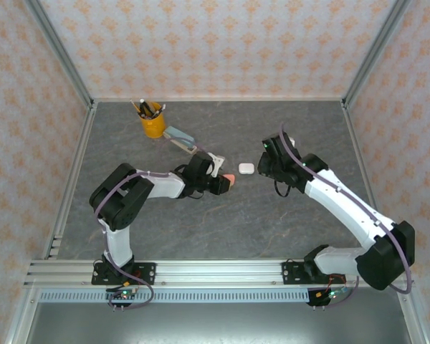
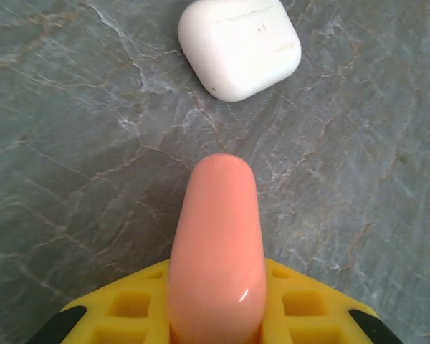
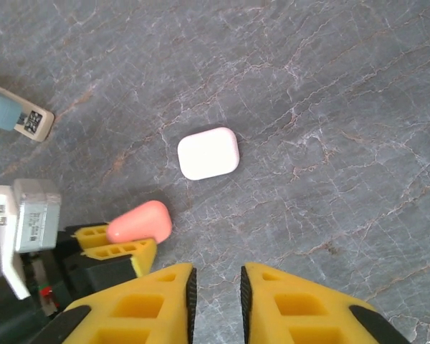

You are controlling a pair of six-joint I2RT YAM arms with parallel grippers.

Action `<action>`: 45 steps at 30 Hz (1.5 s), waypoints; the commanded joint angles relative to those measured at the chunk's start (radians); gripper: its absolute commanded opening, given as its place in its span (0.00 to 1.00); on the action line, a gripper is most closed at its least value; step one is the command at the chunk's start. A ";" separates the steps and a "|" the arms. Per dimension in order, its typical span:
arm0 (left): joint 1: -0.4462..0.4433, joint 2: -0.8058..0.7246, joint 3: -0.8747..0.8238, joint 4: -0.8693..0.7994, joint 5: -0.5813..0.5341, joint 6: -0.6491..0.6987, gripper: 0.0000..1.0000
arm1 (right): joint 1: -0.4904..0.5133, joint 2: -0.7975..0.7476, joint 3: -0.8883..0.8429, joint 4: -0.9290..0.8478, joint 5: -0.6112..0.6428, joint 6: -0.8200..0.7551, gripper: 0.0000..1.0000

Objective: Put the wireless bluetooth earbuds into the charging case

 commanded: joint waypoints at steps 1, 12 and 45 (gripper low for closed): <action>0.003 0.018 0.045 -0.109 -0.009 -0.047 0.00 | -0.009 -0.040 -0.013 0.014 0.044 0.019 0.27; 0.017 -0.013 0.063 -0.251 -0.118 -0.034 0.51 | -0.023 -0.094 0.005 -0.013 0.063 0.007 0.65; 0.433 -0.858 -0.620 0.260 -0.896 0.328 1.00 | -0.334 -0.210 -0.588 0.720 0.729 -0.284 1.00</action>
